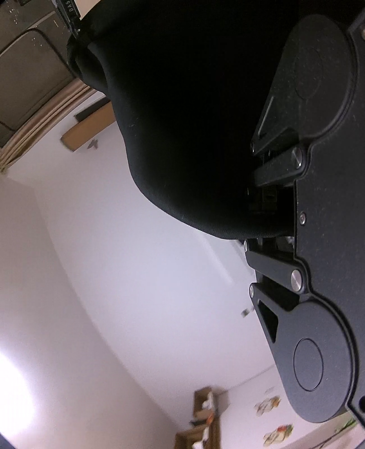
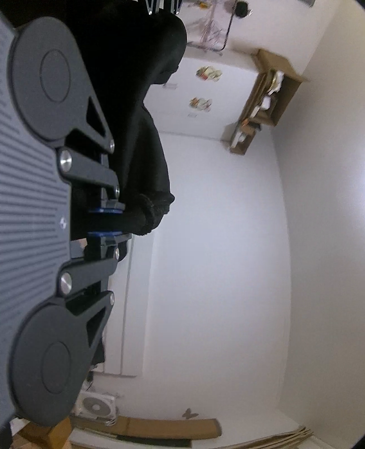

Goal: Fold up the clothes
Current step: 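Lower the garment flat onto the quilt and open both tools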

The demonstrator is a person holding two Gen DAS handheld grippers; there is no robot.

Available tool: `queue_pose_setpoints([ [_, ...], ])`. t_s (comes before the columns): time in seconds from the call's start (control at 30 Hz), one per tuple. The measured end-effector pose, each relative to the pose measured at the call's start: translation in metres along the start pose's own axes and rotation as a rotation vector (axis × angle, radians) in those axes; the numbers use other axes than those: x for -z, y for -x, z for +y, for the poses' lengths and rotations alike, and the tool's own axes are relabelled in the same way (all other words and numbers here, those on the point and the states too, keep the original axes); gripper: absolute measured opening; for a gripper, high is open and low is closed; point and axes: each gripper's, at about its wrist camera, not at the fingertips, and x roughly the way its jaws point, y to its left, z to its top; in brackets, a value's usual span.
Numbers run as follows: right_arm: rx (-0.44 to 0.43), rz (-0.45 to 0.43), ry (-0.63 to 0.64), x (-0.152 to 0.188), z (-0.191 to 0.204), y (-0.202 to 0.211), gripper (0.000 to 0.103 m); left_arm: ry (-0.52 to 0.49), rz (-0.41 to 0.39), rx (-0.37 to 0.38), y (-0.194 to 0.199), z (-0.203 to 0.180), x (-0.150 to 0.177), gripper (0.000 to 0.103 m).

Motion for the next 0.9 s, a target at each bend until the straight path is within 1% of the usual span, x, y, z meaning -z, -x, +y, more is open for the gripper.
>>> queue_pose_setpoints([
  [0.13,0.061,0.087,0.016,0.035,-0.007,-0.050,0.011,0.020,0.086,0.068,-0.078,-0.020,0.025,0.006],
  [0.23,0.116,0.174,0.040,0.074,-0.012,-0.104,0.011,0.051,0.160,0.114,-0.141,-0.039,0.048,0.006],
  [0.33,0.164,0.247,0.051,0.125,-0.013,-0.154,0.011,0.107,0.242,0.152,-0.201,-0.064,0.079,0.006],
  [0.4,0.188,0.290,0.041,0.163,-0.013,-0.188,0.011,0.121,0.307,0.179,-0.243,-0.091,0.102,0.006],
  [0.47,0.204,0.339,0.023,0.202,-0.013,-0.218,0.011,0.108,0.365,0.197,-0.273,-0.115,0.129,0.006],
  [0.57,0.212,0.408,0.037,0.262,-0.003,-0.251,0.011,0.115,0.438,0.218,-0.305,-0.144,0.166,0.006],
  [0.6,0.210,0.426,0.038,0.278,0.002,-0.262,0.012,0.120,0.457,0.218,-0.297,-0.140,0.190,0.006],
  [0.67,0.210,0.448,0.033,0.302,0.007,-0.275,0.013,0.118,0.481,0.208,-0.302,-0.140,0.220,0.006],
  [0.7,0.213,0.459,0.029,0.312,0.008,-0.281,0.015,0.124,0.503,0.202,-0.310,-0.144,0.228,0.008],
  [0.77,0.225,0.489,0.016,0.327,0.005,-0.291,0.023,0.142,0.560,0.194,-0.308,-0.139,0.244,0.016],
  [0.8,0.230,0.502,0.008,0.328,0.005,-0.293,0.035,0.145,0.590,0.185,-0.310,-0.134,0.248,0.027],
  [0.83,0.231,0.507,-0.002,0.326,0.004,-0.290,0.048,0.137,0.590,0.175,-0.303,-0.130,0.249,0.040],
  [0.9,0.231,0.512,-0.022,0.322,0.002,-0.284,0.053,0.132,0.578,0.161,-0.284,-0.121,0.249,0.051],
])
